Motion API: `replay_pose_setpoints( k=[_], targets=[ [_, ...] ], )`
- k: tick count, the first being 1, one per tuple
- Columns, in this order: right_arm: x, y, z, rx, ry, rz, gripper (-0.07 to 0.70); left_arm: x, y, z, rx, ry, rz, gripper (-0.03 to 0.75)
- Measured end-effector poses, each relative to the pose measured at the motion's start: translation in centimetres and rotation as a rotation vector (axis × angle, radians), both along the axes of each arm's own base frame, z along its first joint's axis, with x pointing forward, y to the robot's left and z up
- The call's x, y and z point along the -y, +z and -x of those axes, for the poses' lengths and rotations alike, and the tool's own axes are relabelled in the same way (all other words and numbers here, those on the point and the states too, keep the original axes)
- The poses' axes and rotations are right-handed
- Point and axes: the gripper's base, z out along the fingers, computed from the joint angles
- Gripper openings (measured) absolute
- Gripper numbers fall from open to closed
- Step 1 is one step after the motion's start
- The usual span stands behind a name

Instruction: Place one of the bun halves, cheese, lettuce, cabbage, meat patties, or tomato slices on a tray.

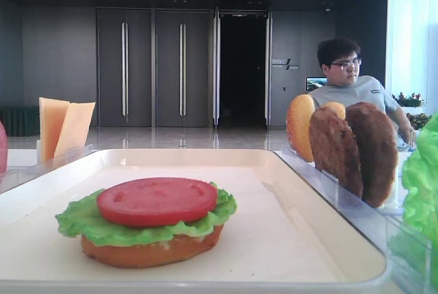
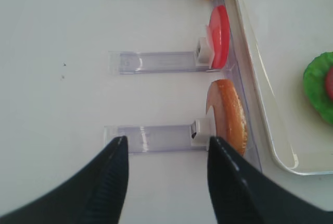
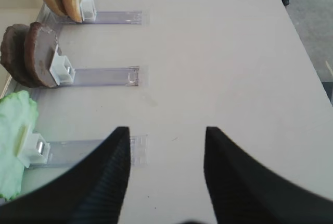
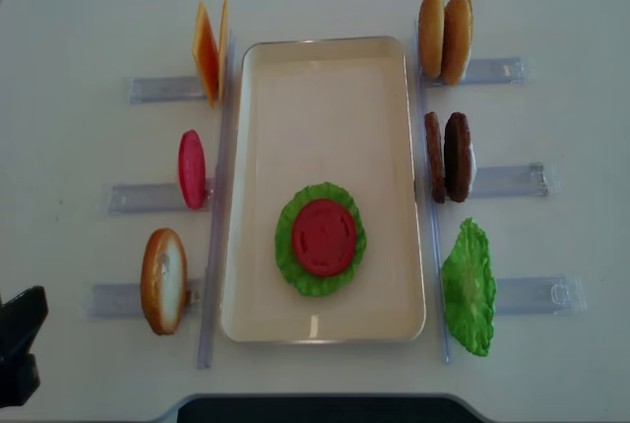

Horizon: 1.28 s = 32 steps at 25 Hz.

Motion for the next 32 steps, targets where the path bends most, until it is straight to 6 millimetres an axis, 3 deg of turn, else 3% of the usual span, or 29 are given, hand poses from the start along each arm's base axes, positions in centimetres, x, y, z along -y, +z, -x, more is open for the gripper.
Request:
replay_pose_setpoints(
  k=[16,24,32],
  targets=[
    [0.0,0.0,0.0,0.000,0.000,0.000,0.347,0.1,0.2,1.6,0.096,0.002,-0.015,0.380],
    [0.0,0.0,0.0,0.000,-0.001,0.001,0.347,0.2,0.3,3.8,0.243,0.004,-0.028,0.380],
    [0.0,0.0,0.0,0.000,-0.001,0.001,0.347,0.1,0.2,3.9,0.234,0.019,-0.034,0.380]
  ],
)
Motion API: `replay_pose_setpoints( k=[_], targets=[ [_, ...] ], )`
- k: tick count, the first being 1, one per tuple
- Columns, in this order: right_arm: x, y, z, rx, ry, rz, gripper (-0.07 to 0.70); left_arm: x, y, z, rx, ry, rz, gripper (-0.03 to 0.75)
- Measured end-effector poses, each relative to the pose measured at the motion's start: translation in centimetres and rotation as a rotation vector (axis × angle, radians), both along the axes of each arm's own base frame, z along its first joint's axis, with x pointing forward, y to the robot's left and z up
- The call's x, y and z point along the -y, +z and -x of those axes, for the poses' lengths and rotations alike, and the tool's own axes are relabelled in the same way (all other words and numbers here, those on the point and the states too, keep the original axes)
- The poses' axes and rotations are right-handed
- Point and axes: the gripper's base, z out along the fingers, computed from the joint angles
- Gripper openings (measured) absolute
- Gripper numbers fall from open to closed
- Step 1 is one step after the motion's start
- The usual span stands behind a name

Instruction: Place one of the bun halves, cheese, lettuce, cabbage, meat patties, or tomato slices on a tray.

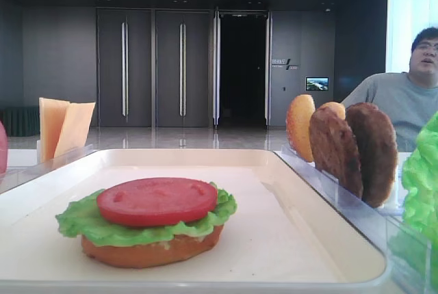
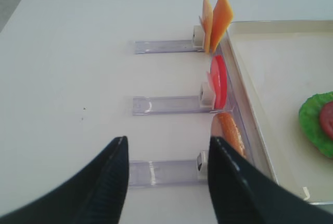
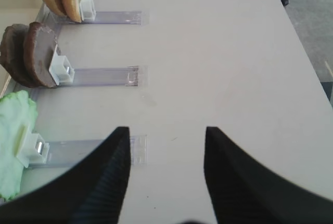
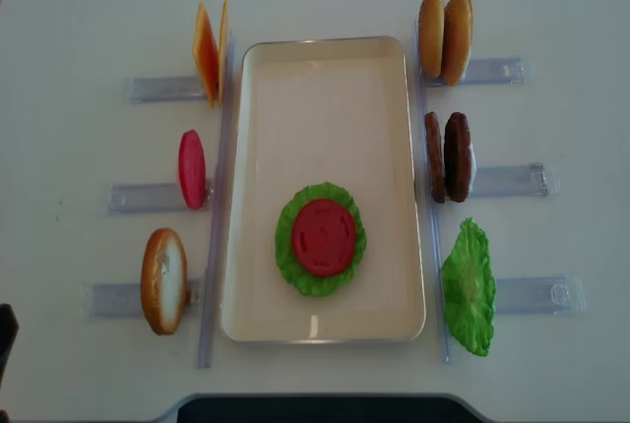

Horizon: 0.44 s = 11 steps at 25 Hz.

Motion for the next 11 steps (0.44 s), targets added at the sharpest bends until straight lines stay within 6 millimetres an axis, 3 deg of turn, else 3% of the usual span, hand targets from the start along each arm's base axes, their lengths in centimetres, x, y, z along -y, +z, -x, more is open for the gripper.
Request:
replay_pose_setpoints(
  k=[11],
  targets=[
    [0.00,0.00,0.00,0.000,0.000,0.000,0.347,-0.27,-0.56,0.07,-0.048,0.033,0.002,0.380]
  ],
)
